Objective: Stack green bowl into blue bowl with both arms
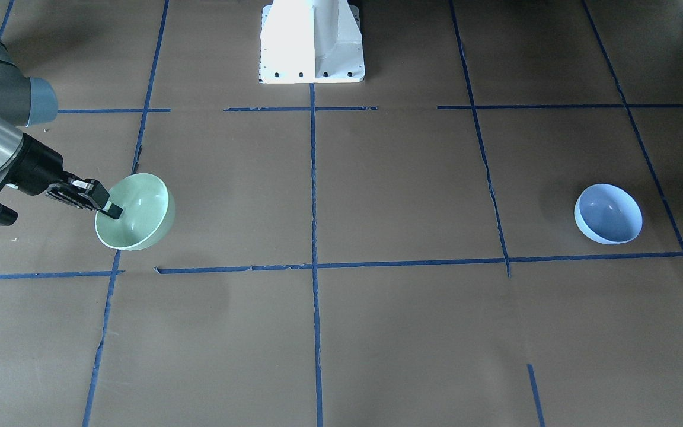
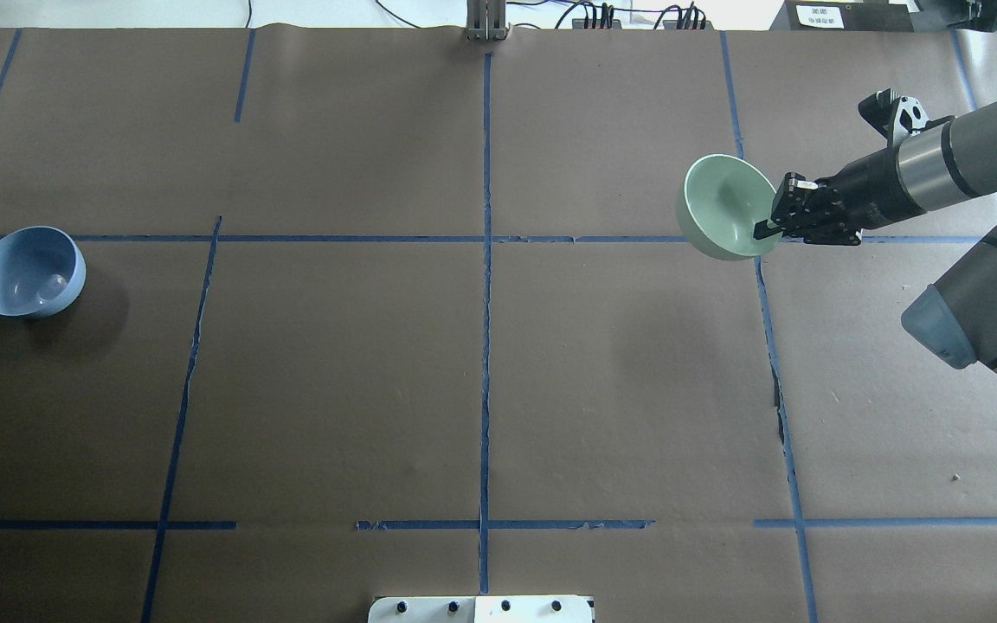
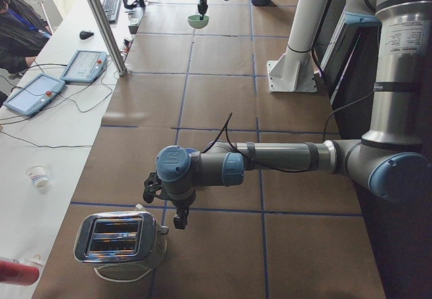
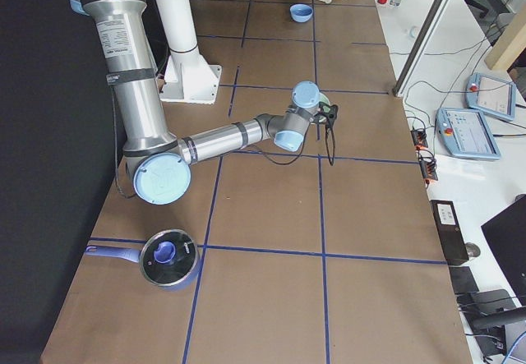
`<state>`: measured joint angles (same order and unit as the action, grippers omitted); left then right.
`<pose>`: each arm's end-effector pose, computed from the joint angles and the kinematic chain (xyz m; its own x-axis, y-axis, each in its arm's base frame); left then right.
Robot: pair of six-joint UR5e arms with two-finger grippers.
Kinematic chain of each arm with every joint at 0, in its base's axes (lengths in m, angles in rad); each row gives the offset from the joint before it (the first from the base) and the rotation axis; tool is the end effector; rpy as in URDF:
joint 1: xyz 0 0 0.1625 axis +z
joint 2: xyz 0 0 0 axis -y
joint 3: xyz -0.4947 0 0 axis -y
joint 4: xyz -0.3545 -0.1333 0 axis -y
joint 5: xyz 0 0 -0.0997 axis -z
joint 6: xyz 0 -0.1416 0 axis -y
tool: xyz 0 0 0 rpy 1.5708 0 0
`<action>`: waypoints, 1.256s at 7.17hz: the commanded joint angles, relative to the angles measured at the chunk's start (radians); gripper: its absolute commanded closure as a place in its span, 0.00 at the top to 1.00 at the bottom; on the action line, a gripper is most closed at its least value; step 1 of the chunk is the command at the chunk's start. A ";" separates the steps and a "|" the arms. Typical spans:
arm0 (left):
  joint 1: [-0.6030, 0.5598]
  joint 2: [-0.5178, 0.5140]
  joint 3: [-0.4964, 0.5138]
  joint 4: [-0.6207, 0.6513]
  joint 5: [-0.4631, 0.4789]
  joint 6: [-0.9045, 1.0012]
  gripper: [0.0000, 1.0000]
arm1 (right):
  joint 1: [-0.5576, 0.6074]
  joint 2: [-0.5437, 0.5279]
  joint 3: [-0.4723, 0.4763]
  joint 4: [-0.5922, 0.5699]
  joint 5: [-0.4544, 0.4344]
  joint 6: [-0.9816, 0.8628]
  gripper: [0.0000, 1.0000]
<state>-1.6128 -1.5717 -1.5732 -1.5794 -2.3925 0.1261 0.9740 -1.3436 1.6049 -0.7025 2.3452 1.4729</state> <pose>-0.0487 -0.4541 0.7513 0.6806 0.1059 -0.7249 -0.0440 0.9936 0.1039 -0.3021 -0.5056 0.5060 0.2619 0.2611 0.9291 -0.2113 0.9549 -0.2088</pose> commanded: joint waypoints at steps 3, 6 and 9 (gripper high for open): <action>0.223 0.002 0.162 -0.566 -0.071 -0.491 1.00 | -0.024 0.021 0.018 -0.002 -0.035 0.013 0.00; 0.350 -0.053 0.291 -0.833 -0.028 -0.790 0.97 | -0.023 0.014 0.056 -0.003 -0.032 0.013 0.00; 0.424 -0.071 0.292 -0.834 -0.024 -0.822 0.85 | -0.021 0.008 0.069 -0.003 -0.030 0.013 0.00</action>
<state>-1.2201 -1.6373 -1.2820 -2.4107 -2.4176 -0.6822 0.9522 -1.3350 1.6720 -0.7056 2.3141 1.4864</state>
